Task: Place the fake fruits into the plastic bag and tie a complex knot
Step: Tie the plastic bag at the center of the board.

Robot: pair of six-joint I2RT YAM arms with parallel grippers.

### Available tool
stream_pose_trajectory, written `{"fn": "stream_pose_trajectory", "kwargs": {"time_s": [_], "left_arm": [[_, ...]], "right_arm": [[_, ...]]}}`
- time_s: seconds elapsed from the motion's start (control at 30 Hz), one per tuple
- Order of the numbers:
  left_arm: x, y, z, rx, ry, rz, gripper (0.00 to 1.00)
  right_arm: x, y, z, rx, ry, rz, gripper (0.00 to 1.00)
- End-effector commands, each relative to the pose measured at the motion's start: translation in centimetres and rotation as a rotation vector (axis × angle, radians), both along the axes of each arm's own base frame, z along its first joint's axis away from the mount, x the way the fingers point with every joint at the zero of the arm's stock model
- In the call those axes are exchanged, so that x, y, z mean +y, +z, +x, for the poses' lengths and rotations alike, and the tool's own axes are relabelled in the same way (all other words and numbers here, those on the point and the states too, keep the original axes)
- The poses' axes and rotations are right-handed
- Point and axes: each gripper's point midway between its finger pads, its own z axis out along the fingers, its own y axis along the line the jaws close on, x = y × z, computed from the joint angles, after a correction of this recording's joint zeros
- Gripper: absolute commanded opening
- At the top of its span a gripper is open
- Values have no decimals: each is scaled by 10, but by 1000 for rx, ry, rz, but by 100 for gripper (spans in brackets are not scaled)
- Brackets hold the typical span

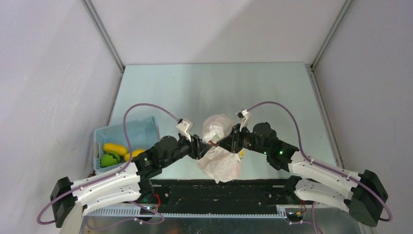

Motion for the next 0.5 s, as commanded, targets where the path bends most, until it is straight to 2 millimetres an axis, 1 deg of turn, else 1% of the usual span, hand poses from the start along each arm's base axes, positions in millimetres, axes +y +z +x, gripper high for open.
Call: {"fn": "stream_pose_trajectory", "kwargs": {"time_s": [0.0, 0.03, 0.07, 0.1, 0.13, 0.17, 0.2, 0.27, 0.33, 0.43, 0.47], "left_arm": [[0, 14, 0, -38, 5, -72, 54], [1, 12, -1, -32, 10, -76, 54], [4, 16, -1, -41, 17, -91, 54], [6, 13, -2, -36, 23, -94, 54], [9, 18, -2, -46, 32, -115, 54], [11, 15, -2, -44, 35, -119, 54], [14, 21, -3, -54, 37, -141, 54], [19, 23, -4, -59, 45, -164, 56], [23, 30, -3, -62, 51, -191, 58], [27, 39, -1, -71, 60, -228, 58], [27, 38, -1, -69, 59, -229, 56]], "right_arm": [[15, 46, -9, -60, 103, 188, 1], [15, 49, -10, -64, 116, 205, 0], [15, 52, -14, -72, 145, 231, 0], [15, 54, -16, -75, 157, 241, 0], [14, 56, -19, -77, 179, 257, 0], [13, 57, -21, -77, 190, 264, 0], [11, 58, -23, -75, 209, 282, 0], [8, 57, -25, -66, 223, 294, 0], [6, 54, -25, -59, 230, 285, 0], [4, 52, -28, -60, 239, 286, 0], [4, 52, -29, -60, 246, 289, 0]]}}
